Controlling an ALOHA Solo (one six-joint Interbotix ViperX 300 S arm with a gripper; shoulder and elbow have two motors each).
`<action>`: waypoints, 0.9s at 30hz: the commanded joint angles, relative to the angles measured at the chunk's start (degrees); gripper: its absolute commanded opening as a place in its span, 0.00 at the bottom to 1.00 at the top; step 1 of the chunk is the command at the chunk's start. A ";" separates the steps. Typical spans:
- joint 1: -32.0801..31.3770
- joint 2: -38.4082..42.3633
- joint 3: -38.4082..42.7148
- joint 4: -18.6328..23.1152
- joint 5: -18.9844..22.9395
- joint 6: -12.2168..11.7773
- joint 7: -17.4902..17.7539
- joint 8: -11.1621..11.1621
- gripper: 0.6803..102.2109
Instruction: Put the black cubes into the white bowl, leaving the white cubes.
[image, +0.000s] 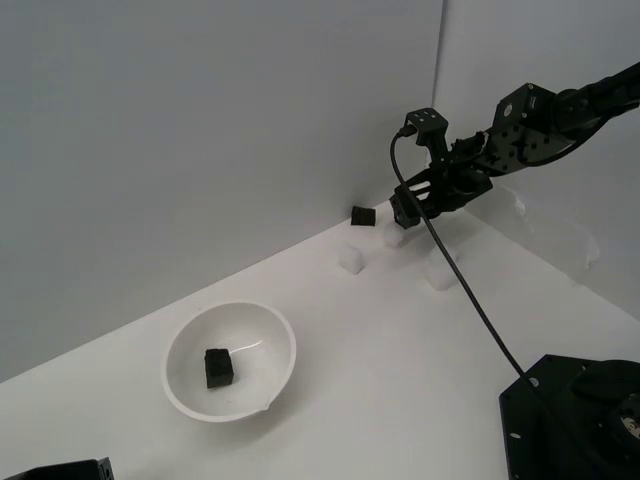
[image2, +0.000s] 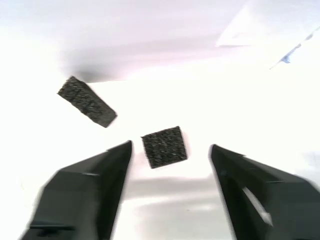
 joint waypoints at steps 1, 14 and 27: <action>0.70 0.79 1.05 -1.58 -2.02 -1.14 0.26 0.62 0.44; 0.79 4.83 5.01 -1.23 -1.58 -1.23 2.46 0.70 0.02; -3.96 22.41 22.59 2.55 2.37 -1.23 12.48 0.26 0.02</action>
